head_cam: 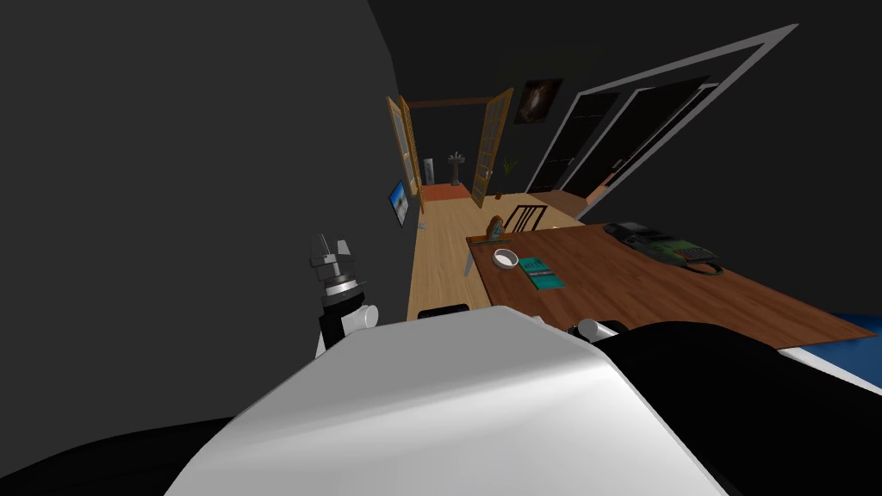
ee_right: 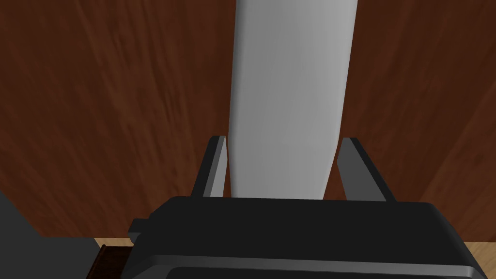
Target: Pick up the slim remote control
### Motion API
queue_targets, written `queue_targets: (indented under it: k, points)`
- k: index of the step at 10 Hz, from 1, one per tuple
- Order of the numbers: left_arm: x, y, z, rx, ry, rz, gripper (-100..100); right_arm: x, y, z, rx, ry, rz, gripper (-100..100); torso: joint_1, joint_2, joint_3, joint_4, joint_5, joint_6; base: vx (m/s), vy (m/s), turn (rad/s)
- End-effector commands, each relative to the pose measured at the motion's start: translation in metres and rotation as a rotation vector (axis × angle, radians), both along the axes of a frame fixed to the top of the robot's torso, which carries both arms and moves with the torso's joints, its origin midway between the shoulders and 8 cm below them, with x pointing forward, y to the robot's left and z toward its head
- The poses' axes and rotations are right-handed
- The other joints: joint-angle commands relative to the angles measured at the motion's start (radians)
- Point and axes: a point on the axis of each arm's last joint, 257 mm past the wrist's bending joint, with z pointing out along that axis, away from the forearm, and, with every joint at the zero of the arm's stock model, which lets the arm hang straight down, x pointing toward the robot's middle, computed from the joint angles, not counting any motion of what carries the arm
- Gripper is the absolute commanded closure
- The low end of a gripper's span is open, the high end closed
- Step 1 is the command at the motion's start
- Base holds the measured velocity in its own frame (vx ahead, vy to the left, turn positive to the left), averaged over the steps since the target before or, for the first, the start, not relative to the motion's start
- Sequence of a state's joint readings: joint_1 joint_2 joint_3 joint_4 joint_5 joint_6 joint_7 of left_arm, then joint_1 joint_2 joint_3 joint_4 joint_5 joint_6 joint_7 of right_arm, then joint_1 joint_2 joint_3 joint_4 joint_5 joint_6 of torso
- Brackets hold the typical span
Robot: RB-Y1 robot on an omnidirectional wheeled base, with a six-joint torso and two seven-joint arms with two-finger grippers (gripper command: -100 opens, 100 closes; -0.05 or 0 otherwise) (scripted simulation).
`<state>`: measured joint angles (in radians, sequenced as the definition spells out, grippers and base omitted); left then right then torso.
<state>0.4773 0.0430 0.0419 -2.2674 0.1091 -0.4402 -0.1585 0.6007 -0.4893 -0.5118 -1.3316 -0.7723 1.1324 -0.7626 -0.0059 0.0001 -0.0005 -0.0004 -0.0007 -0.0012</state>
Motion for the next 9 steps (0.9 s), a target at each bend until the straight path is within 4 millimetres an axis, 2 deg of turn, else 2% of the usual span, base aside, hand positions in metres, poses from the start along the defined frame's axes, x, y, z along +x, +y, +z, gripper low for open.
queue_targets:
  k: [1, 3, 4, 5, 7, 8, 9]
  points:
    - [0.000, 0.000, 0.000, 0.000, 0.000, 0.000, 0, 0.000, 0.000, 0.000, 0.000, 0.000, 0.000, 100, 0.000, 0.000, 0.000, 0.000, 0.000, 0.000, 0.000, 0.000, 0.000]
    - [0.000, 0.000, 0.000, 0.000, 0.000, 0.000, 0, 0.000, 0.000, 0.000, 0.000, 0.000, 0.000, 100, 0.000, 0.000, 0.000, 0.000, 0.000, 0.000, 0.000, 0.000, 0.000]
    - [0.000, 0.000, 0.000, 0.000, 0.000, 0.000, 0, 0.000, 0.000, 0.000, 0.000, 0.000, 0.000, 0, 0.000, 0.000, 0.000, 0.000, 0.000, 0.000, 0.000, 0.000, 0.000]
    - [0.000, 0.000, 0.000, 0.000, 0.000, 0.000, 0, 0.000, -0.003, 0.008, 0.001, 0.001, -0.002, 100, 0.000, 0.000, 0.000, 0.000, 0.000, 0.000, -0.004, 0.005, 0.022]
    - [0.000, 0.000, 0.000, 0.000, 0.000, 0.000, 0, 0.000, -0.005, 0.017, 0.004, 0.004, -0.004, 100, 0.000, 0.000, 0.000, 0.000, 0.001, 0.000, -0.006, 0.009, 0.018]
    - [0.000, 0.000, 0.000, 0.000, 0.000, 0.000, 0, 0.001, -0.006, 0.014, 0.001, 0.001, -0.002, 100, 0.001, 0.000, 0.000, 0.000, 0.001, 0.000, 0.000, 0.000, 0.000]
    - [0.000, 0.000, 0.000, 0.000, 0.000, 0.000, 0, 0.001, -0.005, 0.015, 0.002, 0.002, -0.003, 0, 0.000, 0.000, 0.000, 0.000, 0.000, 0.000, 0.000, 0.000, 0.000]
